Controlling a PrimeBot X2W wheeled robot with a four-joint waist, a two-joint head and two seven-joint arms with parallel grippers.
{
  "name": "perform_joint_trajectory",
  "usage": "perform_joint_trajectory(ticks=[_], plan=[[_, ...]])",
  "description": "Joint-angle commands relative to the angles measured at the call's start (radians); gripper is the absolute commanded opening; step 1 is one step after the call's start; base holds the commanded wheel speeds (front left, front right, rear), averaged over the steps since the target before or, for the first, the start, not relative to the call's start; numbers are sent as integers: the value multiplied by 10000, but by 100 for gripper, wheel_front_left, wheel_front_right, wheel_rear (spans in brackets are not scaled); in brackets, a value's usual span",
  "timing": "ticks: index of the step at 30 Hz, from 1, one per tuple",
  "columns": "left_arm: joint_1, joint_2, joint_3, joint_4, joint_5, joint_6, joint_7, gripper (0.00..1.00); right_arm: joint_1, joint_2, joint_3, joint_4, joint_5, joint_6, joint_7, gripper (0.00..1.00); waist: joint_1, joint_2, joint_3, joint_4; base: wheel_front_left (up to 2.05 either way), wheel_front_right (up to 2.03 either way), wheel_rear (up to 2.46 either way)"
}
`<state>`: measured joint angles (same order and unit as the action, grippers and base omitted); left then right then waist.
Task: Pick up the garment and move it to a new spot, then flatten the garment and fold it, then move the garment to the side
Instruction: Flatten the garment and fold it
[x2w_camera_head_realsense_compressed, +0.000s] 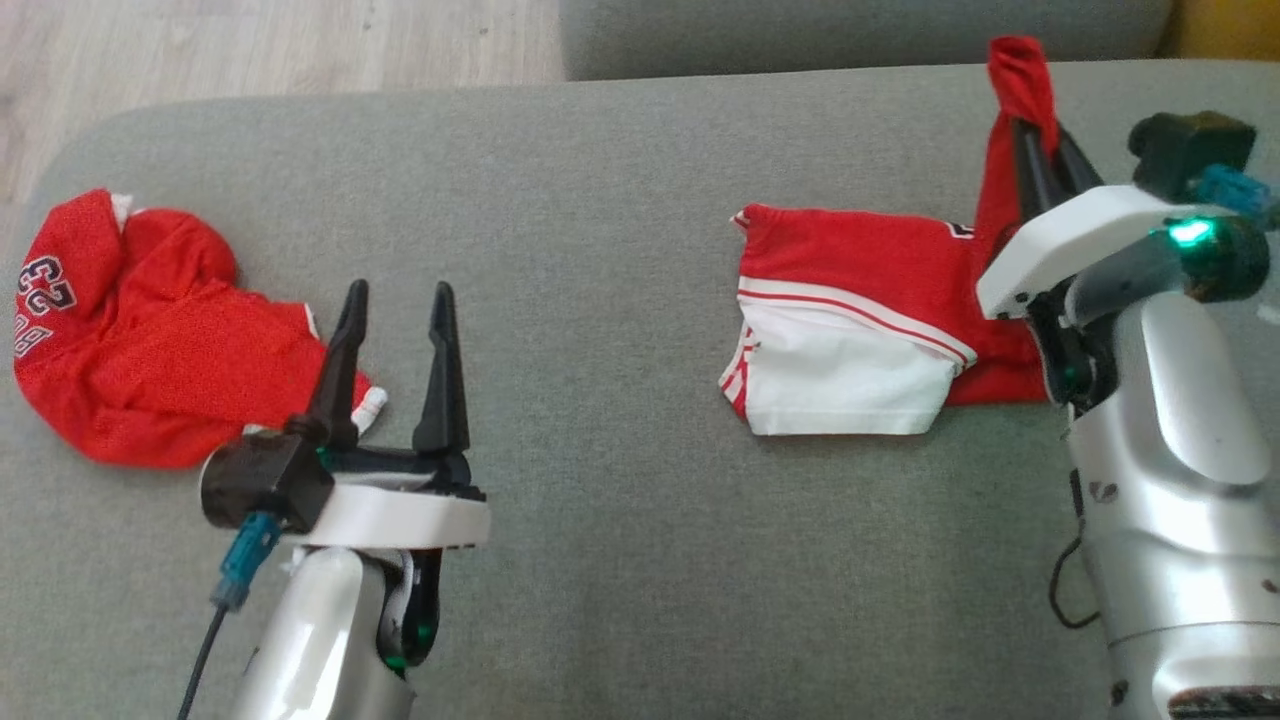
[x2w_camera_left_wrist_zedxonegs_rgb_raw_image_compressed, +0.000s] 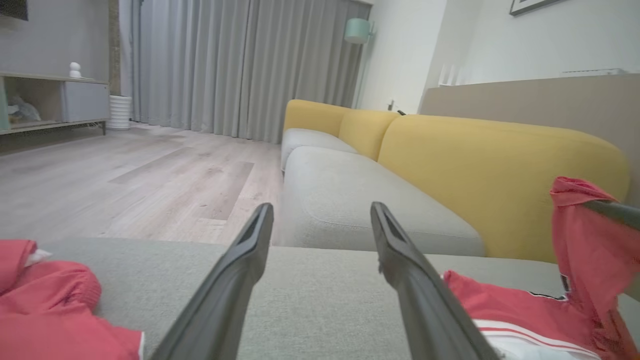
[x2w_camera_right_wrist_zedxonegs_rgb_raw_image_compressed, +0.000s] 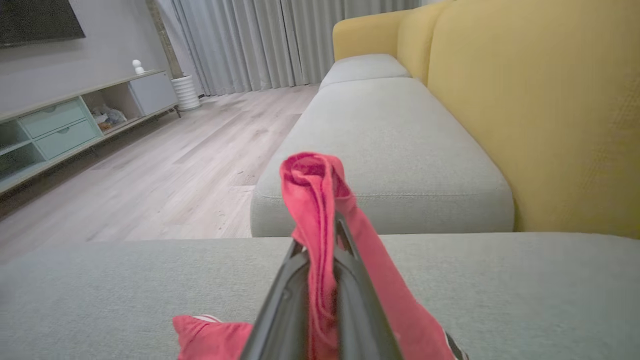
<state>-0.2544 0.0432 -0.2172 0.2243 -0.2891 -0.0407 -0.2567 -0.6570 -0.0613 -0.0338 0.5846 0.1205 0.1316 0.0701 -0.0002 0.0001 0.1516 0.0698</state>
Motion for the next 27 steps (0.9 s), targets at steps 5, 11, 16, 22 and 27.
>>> perform_joint_trajectory(ticks=[5,11,16,22,27], plan=[[-358,70,170,-264,-146,121,-51,100,-51,105,1226,292,1273,-9,-719,0,2,-1,167,361,0,0,0],[-374,70,53,-214,-188,177,-51,100,155,108,2627,1459,2166,-9,-1444,0,2,-1,155,603,0,0,0],[-345,70,-50,-218,-209,205,-51,100,145,109,3159,2415,2501,-9,-1805,0,2,-1,185,702,0,0,0],[-328,70,-48,-193,-223,222,-51,100,86,109,4233,2951,3328,-9,-1926,0,2,-1,243,675,0,0,0],[-354,70,-57,-98,-210,203,-51,100,-159,110,5091,2825,4010,-9,-2222,100,2,-1,212,535,0,0,0]])
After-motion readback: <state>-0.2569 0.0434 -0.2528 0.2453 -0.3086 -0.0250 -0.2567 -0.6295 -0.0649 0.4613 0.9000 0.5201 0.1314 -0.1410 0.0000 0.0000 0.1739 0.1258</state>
